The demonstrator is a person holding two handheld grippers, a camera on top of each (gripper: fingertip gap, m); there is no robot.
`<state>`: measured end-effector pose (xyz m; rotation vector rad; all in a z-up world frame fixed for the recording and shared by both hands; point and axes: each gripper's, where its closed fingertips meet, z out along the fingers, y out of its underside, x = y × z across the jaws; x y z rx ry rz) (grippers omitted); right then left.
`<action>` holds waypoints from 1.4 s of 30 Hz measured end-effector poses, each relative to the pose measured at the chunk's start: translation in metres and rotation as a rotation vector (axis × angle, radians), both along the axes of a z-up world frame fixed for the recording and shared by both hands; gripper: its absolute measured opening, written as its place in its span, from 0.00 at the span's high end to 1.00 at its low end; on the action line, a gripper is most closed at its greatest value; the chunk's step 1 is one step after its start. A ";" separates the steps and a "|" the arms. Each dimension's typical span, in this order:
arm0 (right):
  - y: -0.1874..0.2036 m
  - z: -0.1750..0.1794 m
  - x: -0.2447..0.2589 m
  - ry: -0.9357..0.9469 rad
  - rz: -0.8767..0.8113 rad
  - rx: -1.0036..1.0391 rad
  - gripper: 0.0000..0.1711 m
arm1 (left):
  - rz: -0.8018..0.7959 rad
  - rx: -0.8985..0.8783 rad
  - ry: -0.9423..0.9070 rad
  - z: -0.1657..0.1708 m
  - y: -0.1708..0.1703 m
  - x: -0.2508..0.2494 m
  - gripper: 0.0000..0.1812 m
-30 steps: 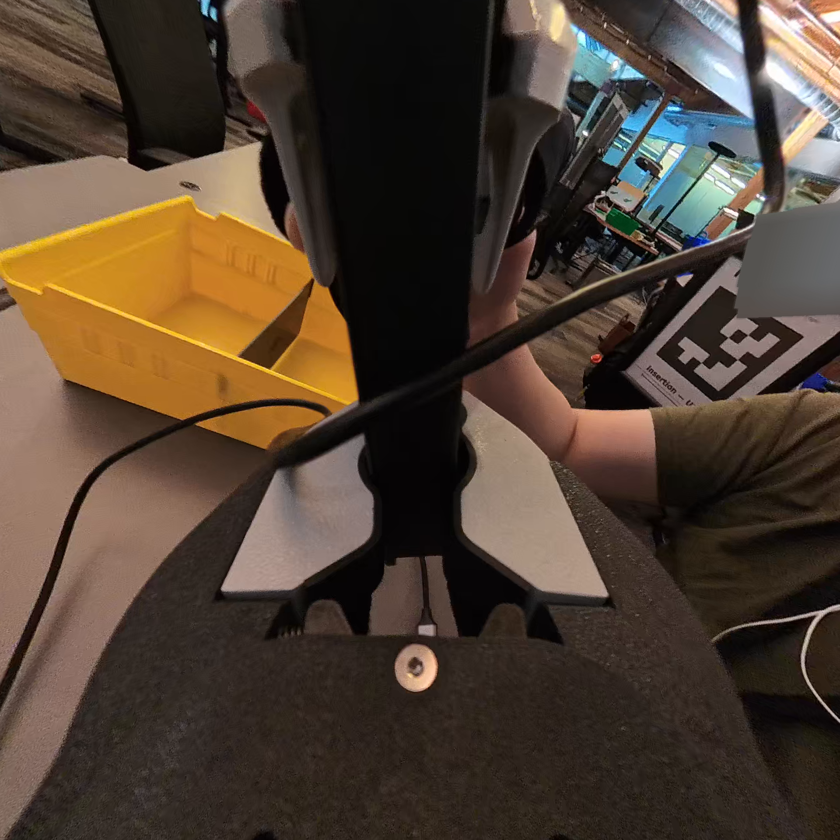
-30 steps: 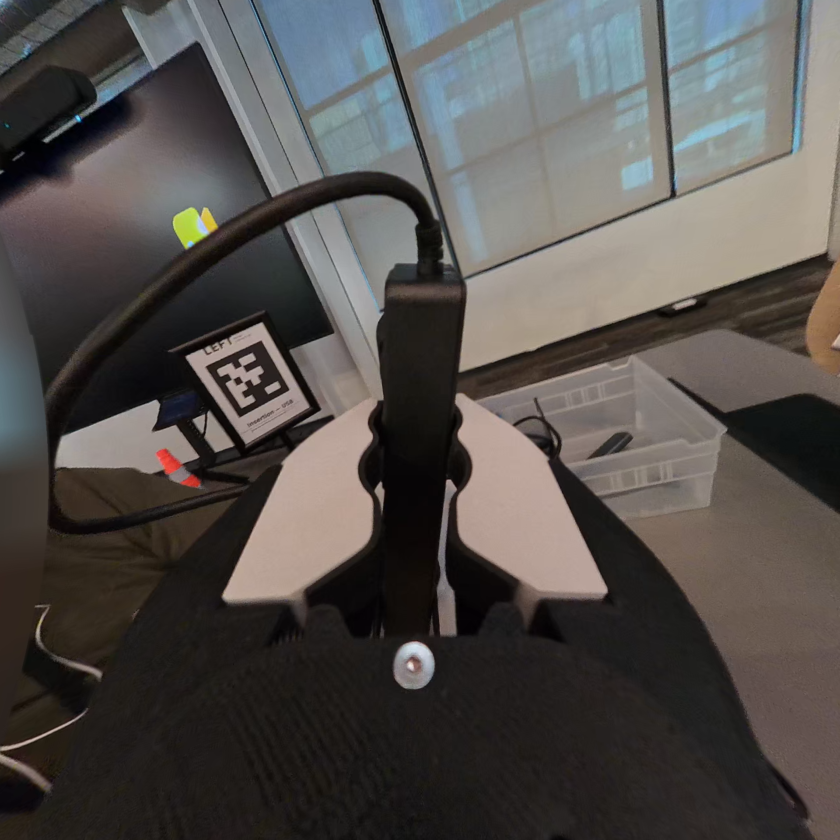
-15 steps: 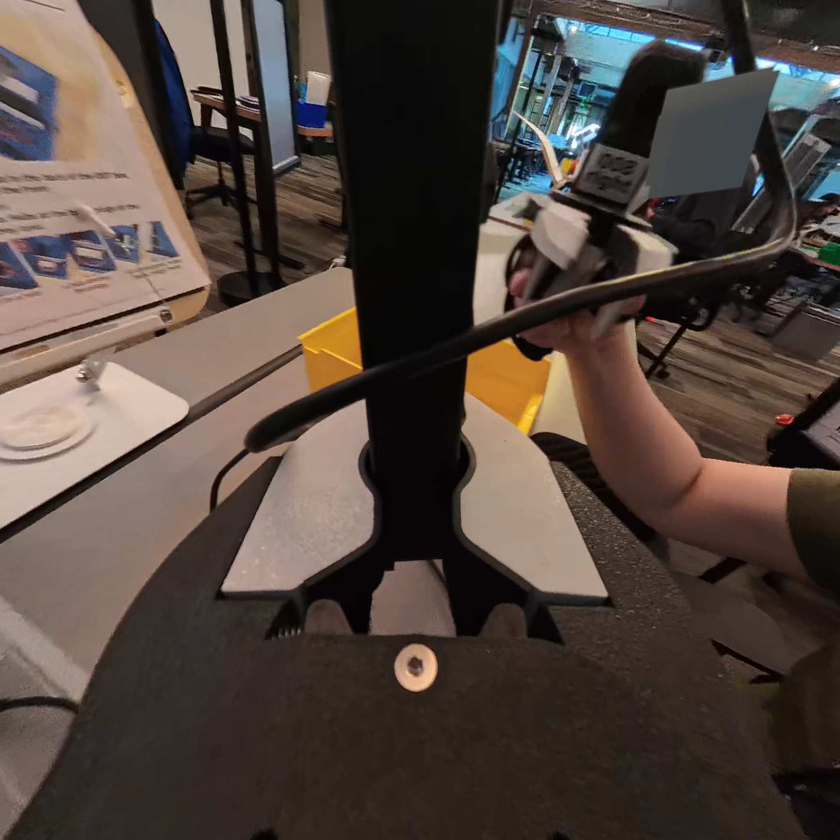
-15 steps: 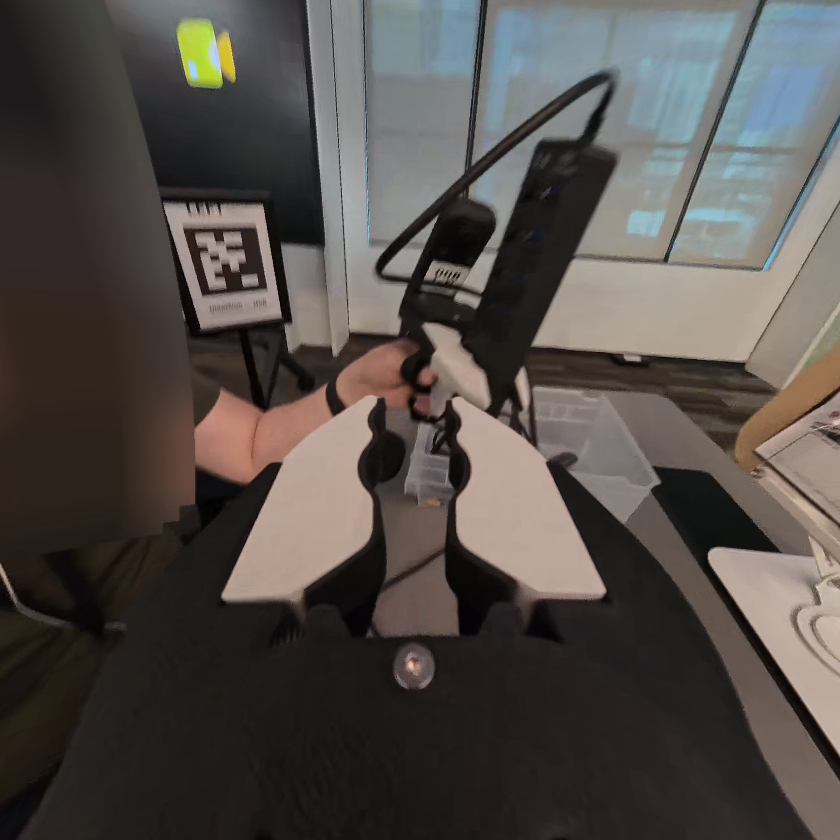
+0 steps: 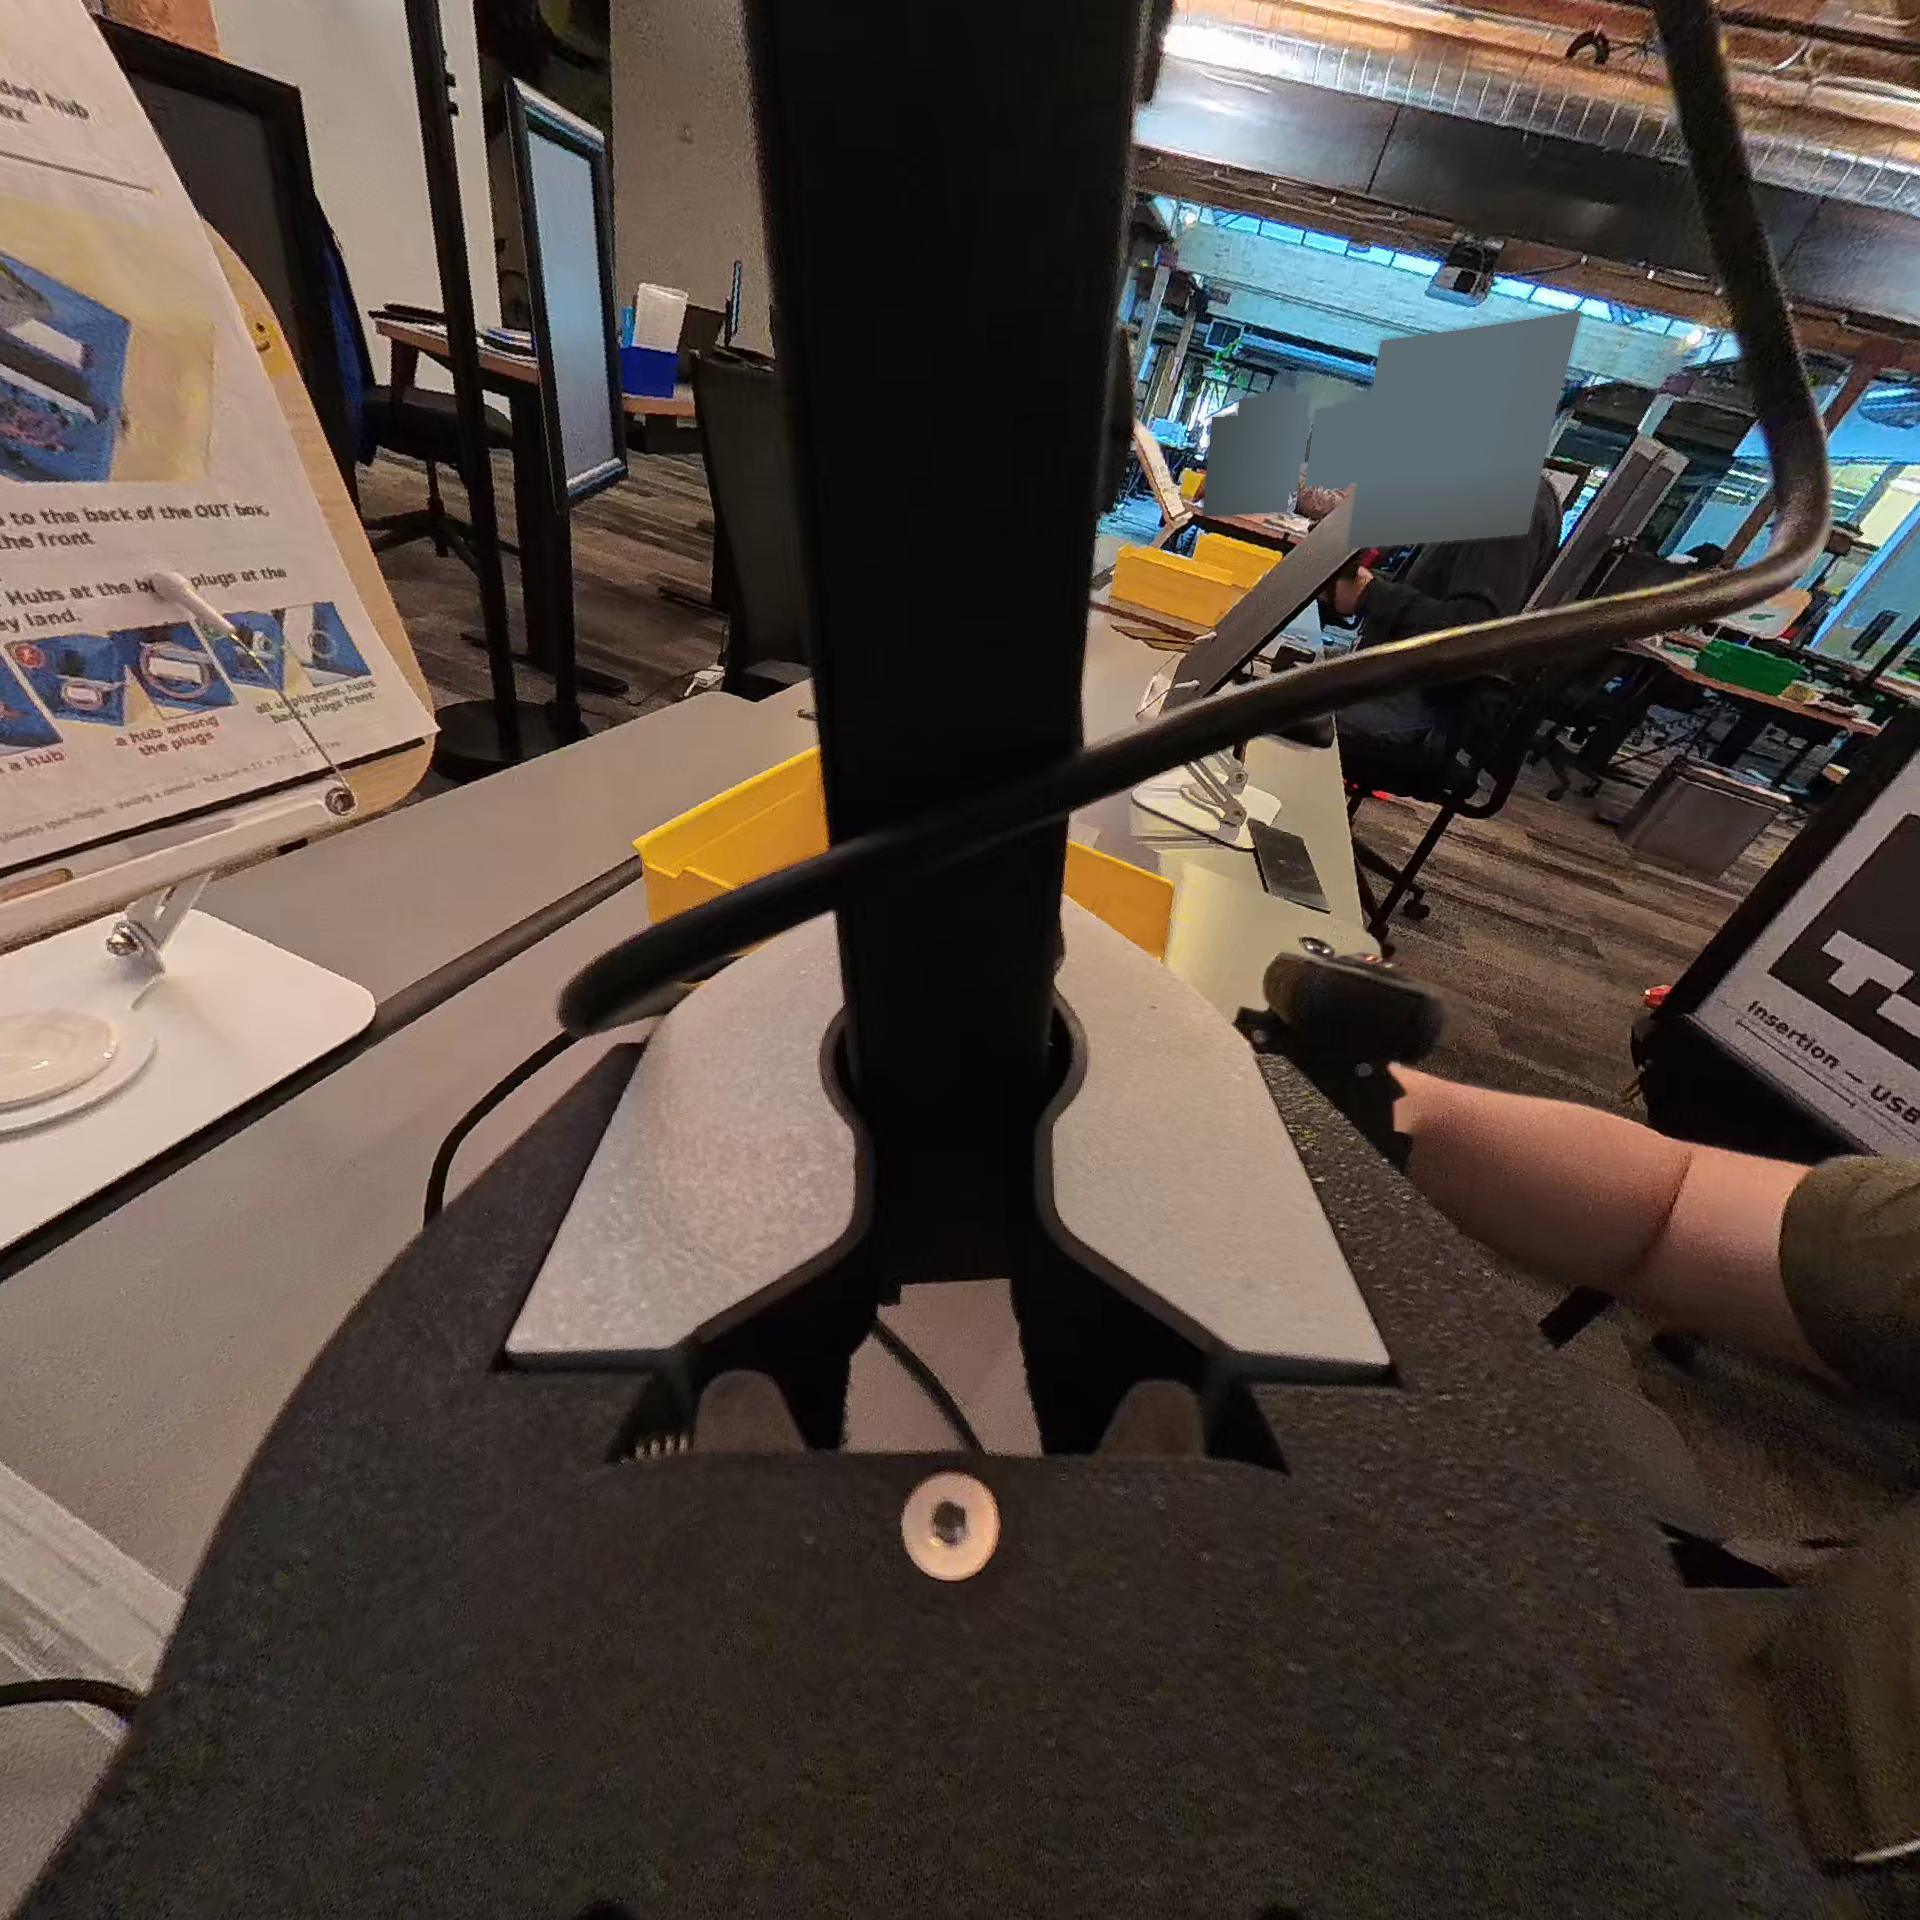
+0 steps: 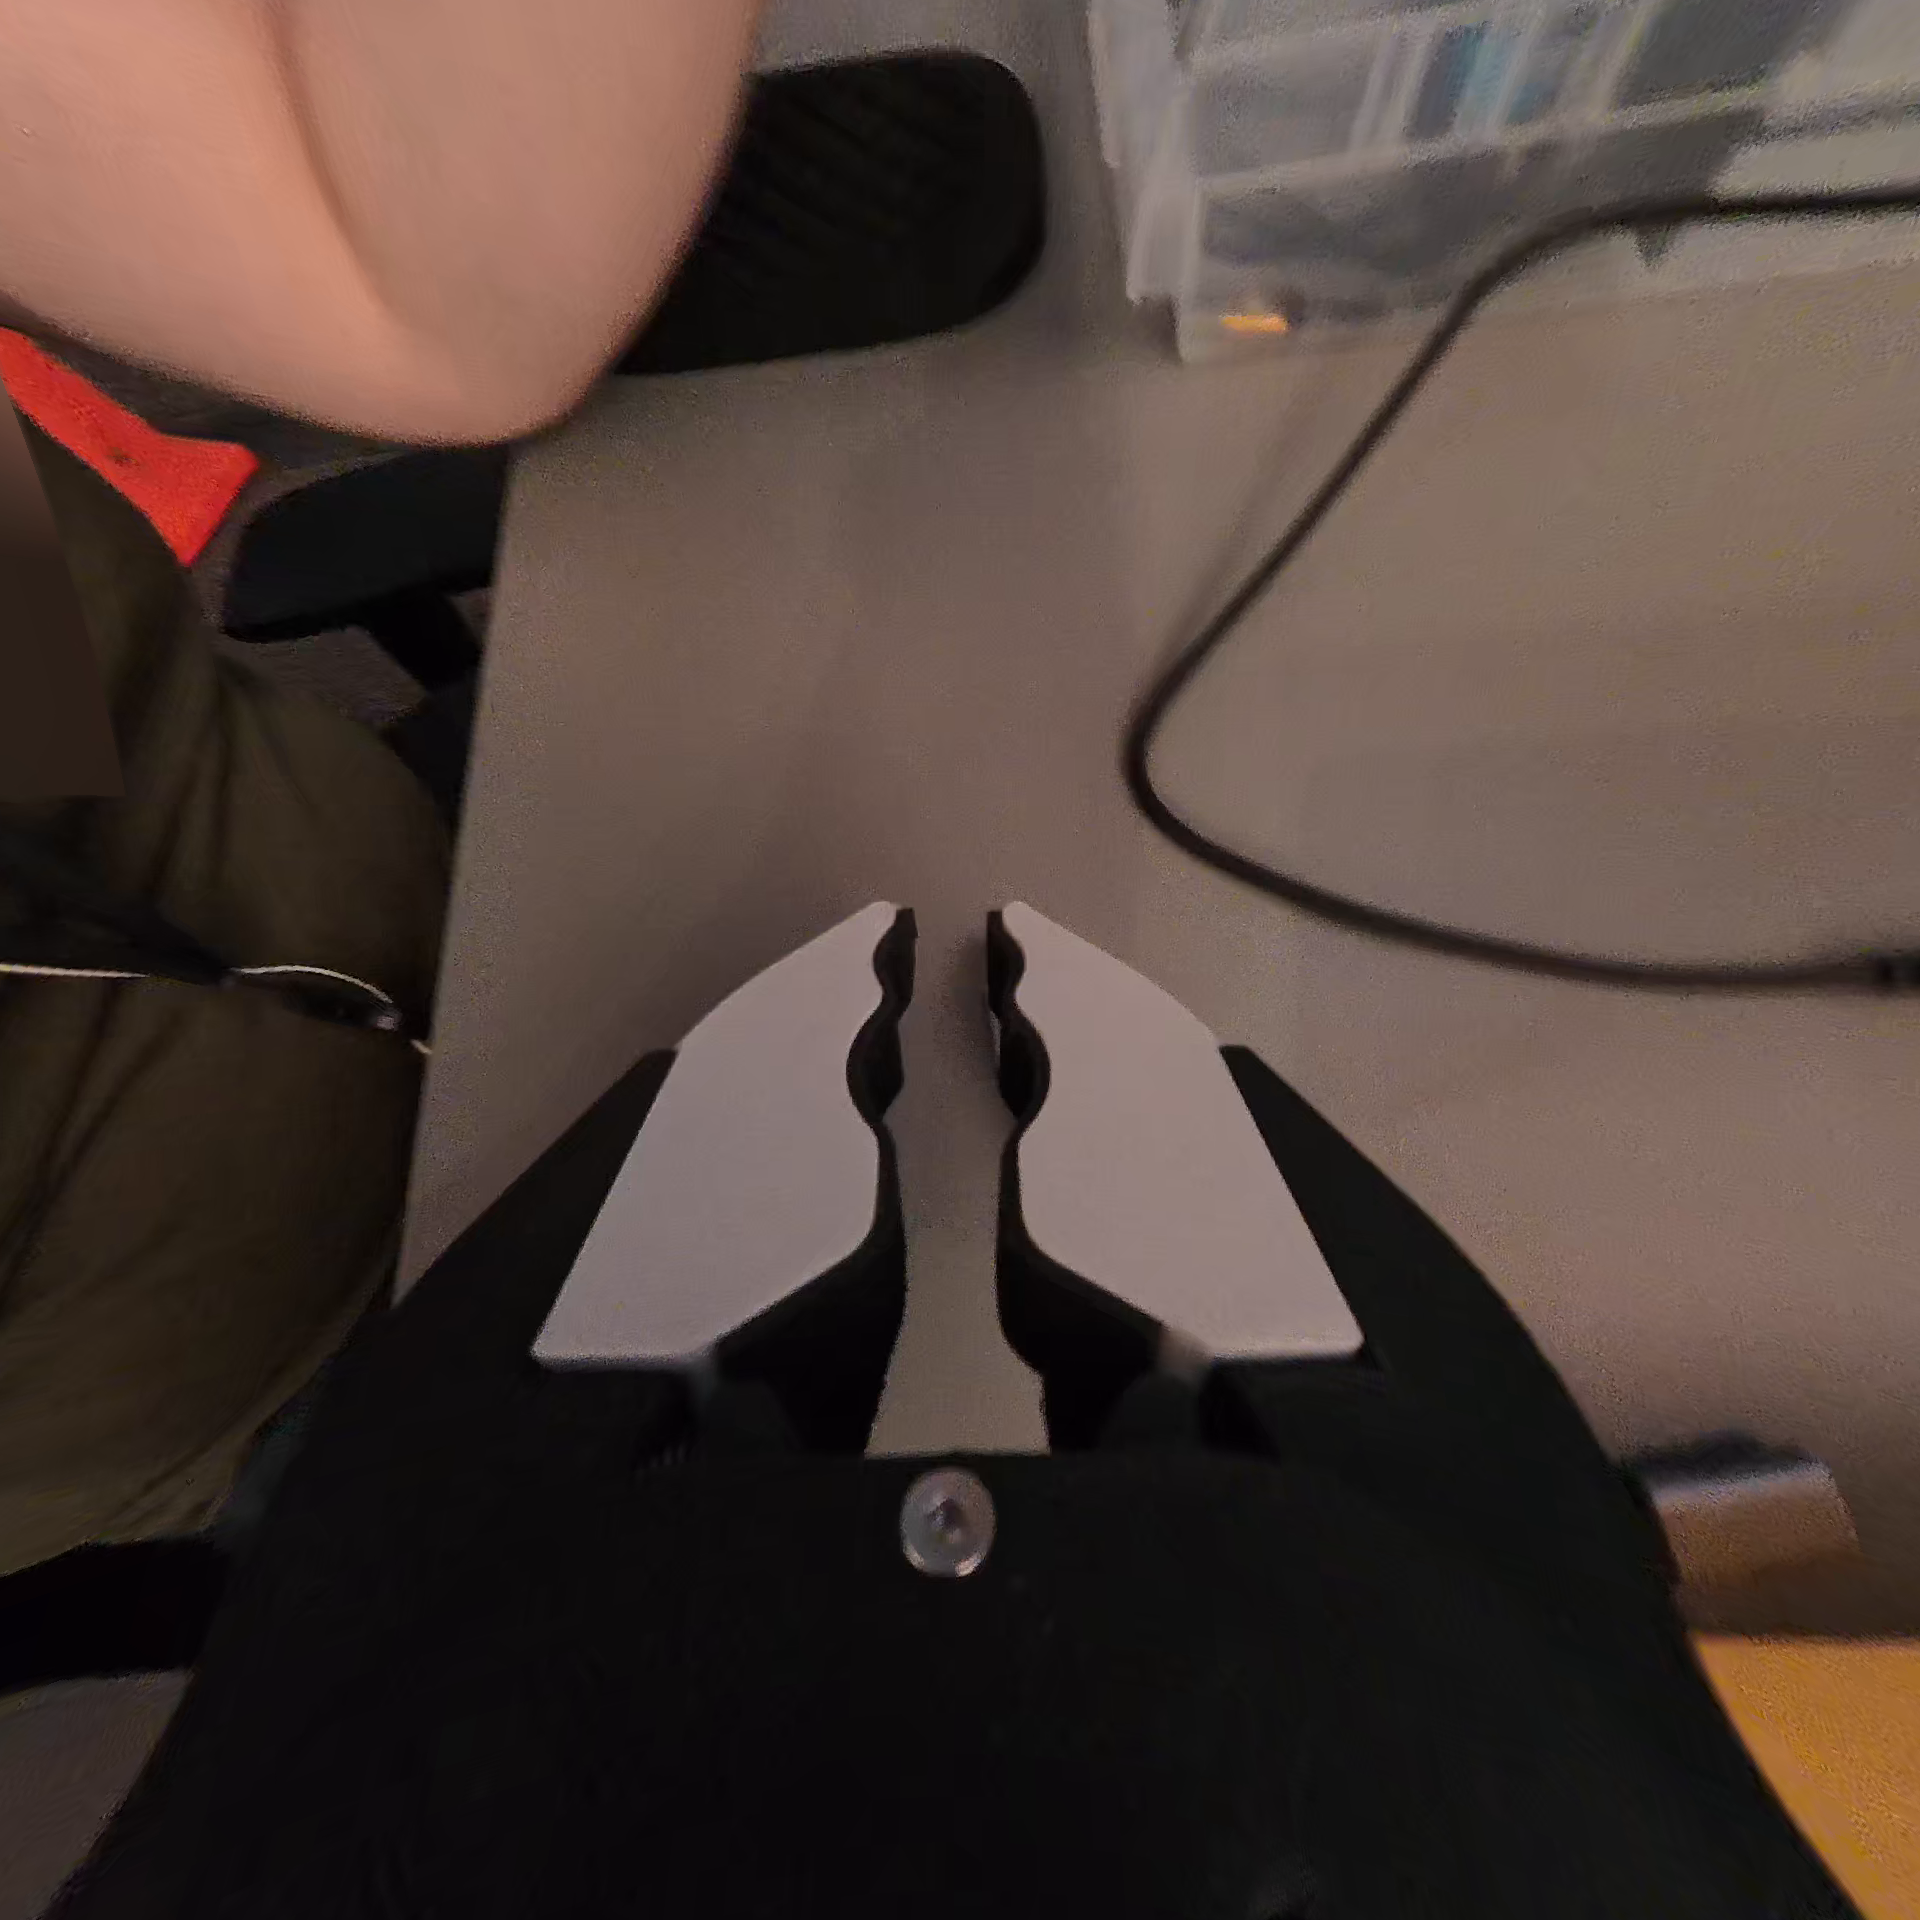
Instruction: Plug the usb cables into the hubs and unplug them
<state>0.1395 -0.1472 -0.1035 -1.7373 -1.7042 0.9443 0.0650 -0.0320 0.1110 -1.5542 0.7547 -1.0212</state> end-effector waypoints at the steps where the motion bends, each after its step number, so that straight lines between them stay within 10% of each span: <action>1: 0.004 -0.004 0.006 -0.002 -0.029 0.001 0.92 | 0.000 0.001 -0.007 0.002 -0.001 0.000 0.85; 42: -0.002 -0.036 0.009 -0.060 0.075 -0.208 0.95 | -0.018 0.021 0.000 0.007 -0.010 0.005 0.85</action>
